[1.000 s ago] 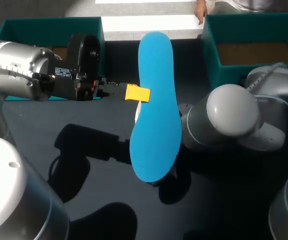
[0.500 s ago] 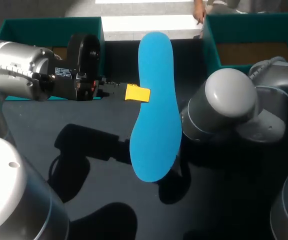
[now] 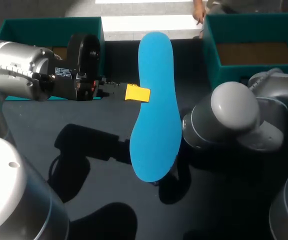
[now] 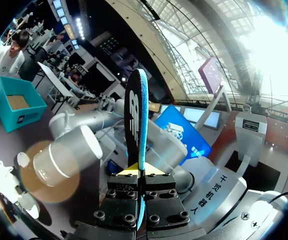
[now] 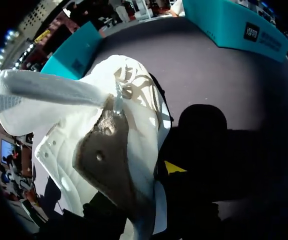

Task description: Take the shoe out of the shoebox, open the shoe tongue, remove and reinsert the insole, then place the shoe into the shoebox

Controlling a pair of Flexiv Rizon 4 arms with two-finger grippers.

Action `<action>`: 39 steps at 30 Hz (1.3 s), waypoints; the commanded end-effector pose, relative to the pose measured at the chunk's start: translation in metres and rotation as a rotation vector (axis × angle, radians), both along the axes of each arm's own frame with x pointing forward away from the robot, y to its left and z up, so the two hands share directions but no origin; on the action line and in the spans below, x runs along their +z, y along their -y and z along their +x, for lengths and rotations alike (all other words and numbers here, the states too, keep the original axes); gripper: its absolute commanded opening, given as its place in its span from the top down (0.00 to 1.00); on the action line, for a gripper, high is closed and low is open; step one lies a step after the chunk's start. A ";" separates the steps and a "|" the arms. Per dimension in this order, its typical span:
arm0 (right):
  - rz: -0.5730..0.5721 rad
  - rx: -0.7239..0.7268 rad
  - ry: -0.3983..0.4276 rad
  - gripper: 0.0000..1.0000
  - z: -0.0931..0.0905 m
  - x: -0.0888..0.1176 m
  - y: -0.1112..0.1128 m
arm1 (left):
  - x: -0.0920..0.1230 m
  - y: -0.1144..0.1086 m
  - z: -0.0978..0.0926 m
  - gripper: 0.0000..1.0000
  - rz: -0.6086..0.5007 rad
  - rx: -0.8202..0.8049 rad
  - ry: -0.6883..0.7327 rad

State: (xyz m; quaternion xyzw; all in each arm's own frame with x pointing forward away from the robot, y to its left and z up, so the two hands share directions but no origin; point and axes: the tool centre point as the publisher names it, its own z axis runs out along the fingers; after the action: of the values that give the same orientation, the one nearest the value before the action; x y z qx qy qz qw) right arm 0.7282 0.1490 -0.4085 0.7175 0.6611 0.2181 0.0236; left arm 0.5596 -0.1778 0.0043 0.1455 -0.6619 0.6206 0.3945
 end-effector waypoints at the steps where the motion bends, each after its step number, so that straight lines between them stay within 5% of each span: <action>1: 0.039 0.010 0.035 0.00 -0.010 0.009 0.001 | -0.001 0.000 -0.002 1.00 0.001 0.003 0.000; 4: 0.061 0.044 0.010 0.00 -0.017 0.023 0.002 | -0.001 0.000 -0.002 1.00 0.001 0.003 0.000; 10: 0.227 0.108 0.111 0.00 -0.030 0.050 0.013 | -0.001 0.000 -0.002 1.00 0.001 0.003 0.000; 39: 0.227 0.108 0.111 0.00 -0.030 0.050 0.013 | -0.001 0.000 -0.002 1.00 0.001 0.003 0.000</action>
State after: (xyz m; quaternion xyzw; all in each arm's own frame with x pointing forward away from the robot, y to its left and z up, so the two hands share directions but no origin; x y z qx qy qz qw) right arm 0.6991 0.1366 -0.3581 0.6659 0.6678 0.3311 -0.0312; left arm 0.5596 -0.1778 0.0043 0.1455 -0.6619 0.6206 0.3944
